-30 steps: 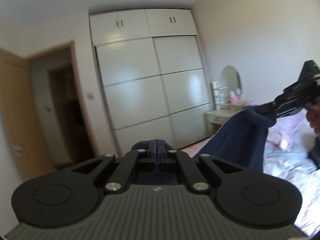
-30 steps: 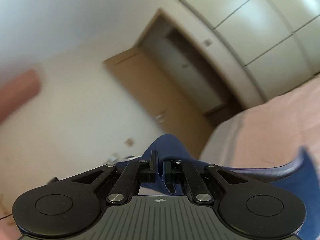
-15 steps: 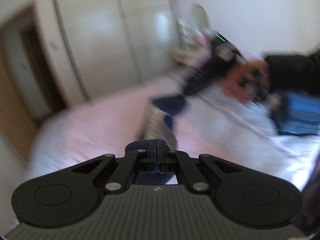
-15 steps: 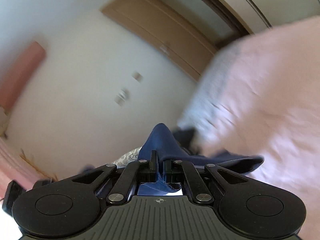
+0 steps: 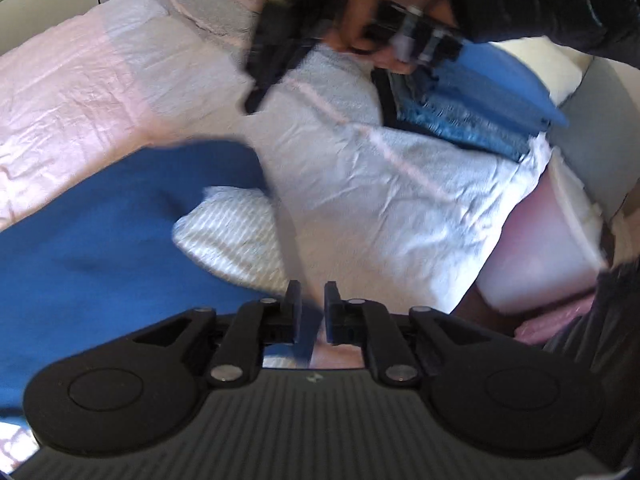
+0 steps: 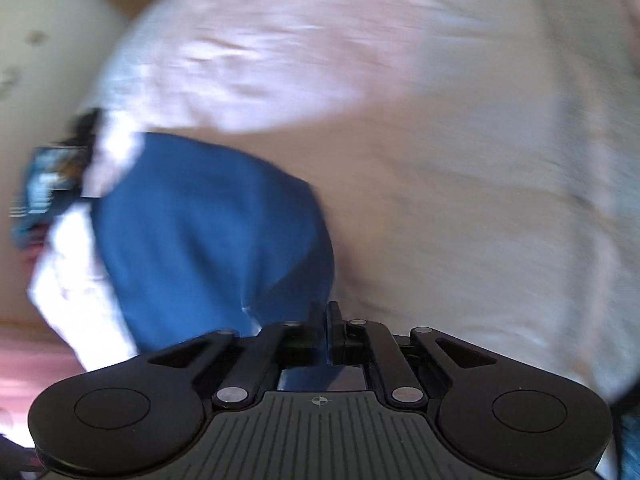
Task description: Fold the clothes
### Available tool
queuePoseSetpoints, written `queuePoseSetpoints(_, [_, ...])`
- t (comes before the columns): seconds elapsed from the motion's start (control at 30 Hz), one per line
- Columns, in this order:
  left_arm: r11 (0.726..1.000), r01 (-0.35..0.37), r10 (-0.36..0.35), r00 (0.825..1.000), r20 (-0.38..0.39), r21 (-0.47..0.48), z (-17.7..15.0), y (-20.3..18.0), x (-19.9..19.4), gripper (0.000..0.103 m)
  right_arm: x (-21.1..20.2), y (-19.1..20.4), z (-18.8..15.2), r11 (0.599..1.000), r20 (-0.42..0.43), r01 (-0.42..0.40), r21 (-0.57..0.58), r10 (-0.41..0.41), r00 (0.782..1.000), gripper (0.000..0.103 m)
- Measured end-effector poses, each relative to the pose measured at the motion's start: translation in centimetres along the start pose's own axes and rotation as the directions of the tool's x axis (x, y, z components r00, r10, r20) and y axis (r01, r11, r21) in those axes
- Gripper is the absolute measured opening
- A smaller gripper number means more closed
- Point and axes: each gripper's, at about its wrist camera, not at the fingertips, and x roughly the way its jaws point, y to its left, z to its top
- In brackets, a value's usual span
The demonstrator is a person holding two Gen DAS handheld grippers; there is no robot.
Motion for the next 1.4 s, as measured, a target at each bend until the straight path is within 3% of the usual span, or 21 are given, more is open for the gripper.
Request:
queuePoseSetpoints(0.07, [1.000, -0.029, 0.029, 1.000, -0.013, -0.013, -2.1, 1.9, -1.5, 0.018, -0.1, -1.2, -1.9, 1.000, 0.009, 0.015, 0.019, -0.016, 1.000, 0.021])
queuePoseSetpoints(0.17, [0.986, -0.168, 0.169, 0.984, -0.050, 0.021, -5.8, 5.9, -3.3, 0.033, -1.0, -1.5, -4.8, 0.998, 0.008, -0.019, 0.054, 0.019, 1.000, 0.047])
queuePoseSetpoints(0.27, [0.944, -0.319, 0.327, 0.939, -0.104, 0.089, -10.3, 11.3, -4.9, 0.039, -2.0, 1.4, -7.1, 0.996, 0.026, -0.046, 0.070, 0.044, 0.999, 0.048])
queuePoseSetpoints(0.33, [0.909, -0.396, 0.412, 0.901, -0.133, 0.133, -13.4, 15.3, -5.8, 0.047, 0.1, 5.2, -8.2, 1.000, 0.028, -0.012, 0.004, 0.012, 1.000, 0.048])
queuePoseSetpoints(0.4, [0.863, -0.436, 0.478, 0.868, -0.134, 0.255, -16.4, 19.5, -5.5, 0.055, 2.2, 9.1, -9.2, 0.998, 0.032, 0.023, -0.062, -0.021, 0.999, 0.048])
queuePoseSetpoints(0.53, [0.727, -0.485, 0.601, 0.792, -0.108, 0.486, -22.3, 27.8, -5.0, 0.055, 6.4, 16.9, -11.4, 0.977, 0.047, 0.092, -0.192, -0.085, 0.995, 0.048])
queuePoseSetpoints(0.6, [0.635, -0.452, 0.617, 0.784, -0.060, 0.626, -24.9, 31.0, -3.5, 0.055, 8.5, 20.7, -12.4, 0.959, 0.057, 0.127, -0.255, -0.116, 0.992, 0.048])
queuePoseSetpoints(0.63, [0.581, -0.432, 0.622, 0.782, -0.034, 0.690, -26.1, 32.7, -2.8, 0.055, 9.6, 22.7, -12.9, 0.947, 0.063, 0.144, -0.286, -0.131, 0.989, 0.048])
queuePoseSetpoints(0.8, [0.377, -0.366, 0.563, 0.820, 0.104, 0.851, -30.3, 37.8, 0.1, 0.056, 15.6, 31.7, -15.7, 0.867, 0.066, 0.215, -0.450, -0.207, 0.976, 0.048])
queuePoseSetpoints(0.9, [0.298, -0.381, 0.537, 0.825, 0.176, 0.875, -31.6, 39.3, 1.3, 0.055, 18.7, 35.3, -17.3, 0.782, 0.082, 0.246, -0.572, -0.244, 0.966, 0.048])
queuePoseSetpoints(0.93, [0.296, -0.394, 0.540, 0.821, 0.188, 0.870, -31.7, 39.7, 1.4, 0.052, 19.6, 36.3, -17.9, 0.748, 0.095, 0.261, -0.610, -0.258, 0.962, 0.048])
queuePoseSetpoints(1.0, [0.291, -0.418, 0.544, 0.812, 0.211, 0.860, -31.8, 40.6, 1.7, 0.037, 21.4, 37.5, -18.7, 0.664, 0.139, 0.312, -0.680, -0.302, 0.943, 0.048])
queuePoseSetpoints(1.07, [0.284, -0.448, 0.567, 0.791, 0.228, 0.848, -31.9, 41.8, 1.8, 0.024, 22.8, 37.9, -19.3, 0.604, 0.172, 0.342, -0.720, -0.323, 0.931, 0.048])
queuePoseSetpoints(1.13, [0.294, -0.441, 0.579, 0.788, 0.210, 0.848, -31.6, 42.1, 1.4, 0.014, 23.5, 37.8, -19.5, 0.567, 0.189, 0.357, -0.742, -0.333, 0.924, 0.048])
queuePoseSetpoints(1.17, [0.299, -0.435, 0.584, 0.787, 0.198, 0.849, -31.4, 42.1, 1.3, 0.004, 23.7, 37.6, -19.6, 0.552, 0.197, 0.363, -0.751, -0.337, 0.921, 0.048])
queuePoseSetpoints(1.2, [0.304, -0.429, 0.589, 0.786, 0.186, 0.850, -31.3, 42.2, 1.2, 0.004, 23.7, 37.4, -19.5, 0.550, 0.197, 0.364, -0.752, -0.339, 0.920, 0.046])
queuePoseSetpoints(1.23, [0.310, -0.429, 0.587, 0.788, 0.184, 0.849, -31.0, 41.9, 0.9, 0.004, 23.6, 37.2, -19.3, 0.556, 0.192, 0.364, -0.748, -0.344, 0.919, 0.015])
queuePoseSetpoints(1.27, [0.316, -0.428, 0.585, 0.790, 0.181, 0.847, -30.8, 41.7, 0.6, 0.003, 23.3, 36.9, -19.1, 0.561, 0.188, 0.364, -0.743, -0.347, 0.919, 0.003])
queuePoseSetpoints(1.4, [0.361, -0.456, 0.579, 0.794, 0.188, 0.814, -29.1, 40.5, -2.7, 0.002, 19.9, 36.3, -18.3, 0.579, 0.205, 0.362, -0.731, -0.320, 0.925, 0.002])
